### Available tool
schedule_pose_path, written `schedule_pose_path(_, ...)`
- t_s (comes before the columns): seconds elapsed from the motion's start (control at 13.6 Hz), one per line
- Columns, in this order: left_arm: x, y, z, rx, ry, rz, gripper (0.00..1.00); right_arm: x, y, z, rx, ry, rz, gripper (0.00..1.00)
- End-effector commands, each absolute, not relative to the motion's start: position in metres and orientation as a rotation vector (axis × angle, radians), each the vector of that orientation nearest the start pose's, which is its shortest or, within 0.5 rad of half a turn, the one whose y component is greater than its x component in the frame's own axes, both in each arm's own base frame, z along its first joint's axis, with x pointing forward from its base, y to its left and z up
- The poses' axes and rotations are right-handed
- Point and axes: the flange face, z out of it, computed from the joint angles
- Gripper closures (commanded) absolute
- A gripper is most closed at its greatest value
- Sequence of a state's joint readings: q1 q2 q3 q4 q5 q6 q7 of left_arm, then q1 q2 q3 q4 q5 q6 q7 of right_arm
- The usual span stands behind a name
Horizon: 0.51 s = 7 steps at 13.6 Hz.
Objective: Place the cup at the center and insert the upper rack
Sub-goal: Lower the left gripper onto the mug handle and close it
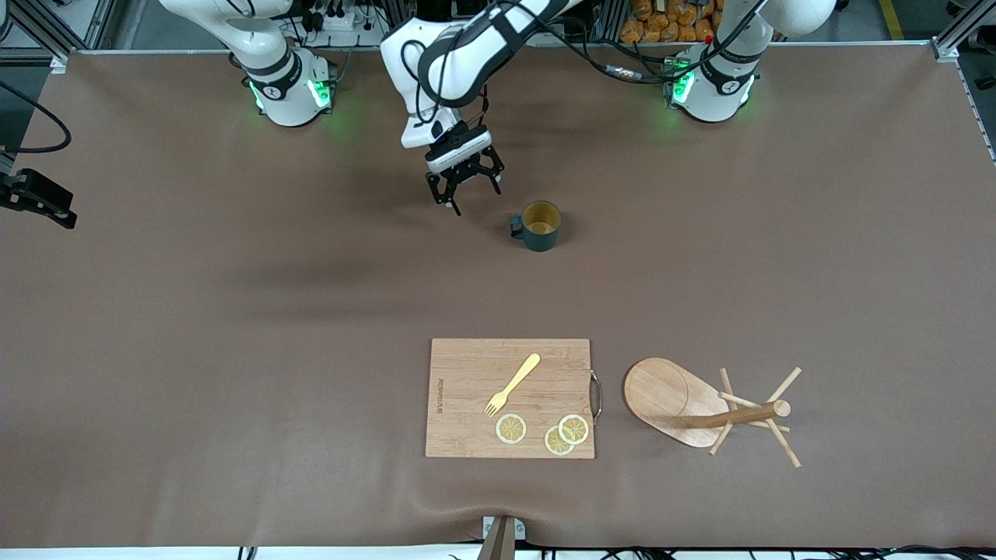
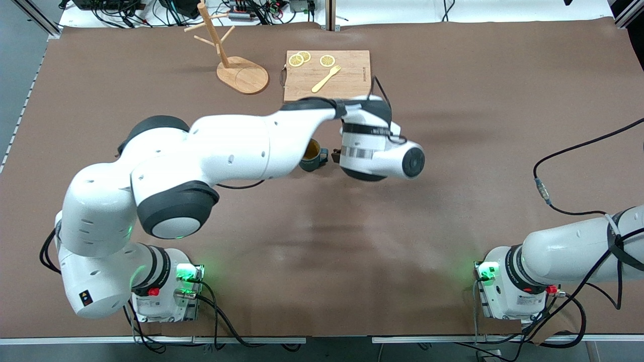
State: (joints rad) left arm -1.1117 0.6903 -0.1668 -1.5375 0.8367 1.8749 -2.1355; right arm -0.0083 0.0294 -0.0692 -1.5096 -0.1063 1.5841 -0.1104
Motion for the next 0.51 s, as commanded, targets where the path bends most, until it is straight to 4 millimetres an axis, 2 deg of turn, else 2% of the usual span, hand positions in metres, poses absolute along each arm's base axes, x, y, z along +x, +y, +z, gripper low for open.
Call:
schedule_pose_path(0.0,0.266,-0.624,0.226,-2.652,-0.621,-1.062,0.0,0.565,-0.052,0.665,-3.296,-0.087,-0.115,0.0)
schedule_pose_path(0.07,0.26,-0.623,0.214,-2.641,-0.577,-1.08,0.0,0.566,-0.054,0.666,-3.291,-0.065,-0.126,0.0)
schedule_pose_path(0.29,0.243,-0.615,0.155,-2.539,-0.43,-1.23,0.0,0.565,-0.05,0.671,-3.261,-0.051,-0.158,0.0)
schedule_pose_path(0.44,0.246,-0.608,0.149,-2.472,-0.462,-1.297,0.0,0.563,-0.053,0.672,-3.209,-0.032,-0.162,0.0)
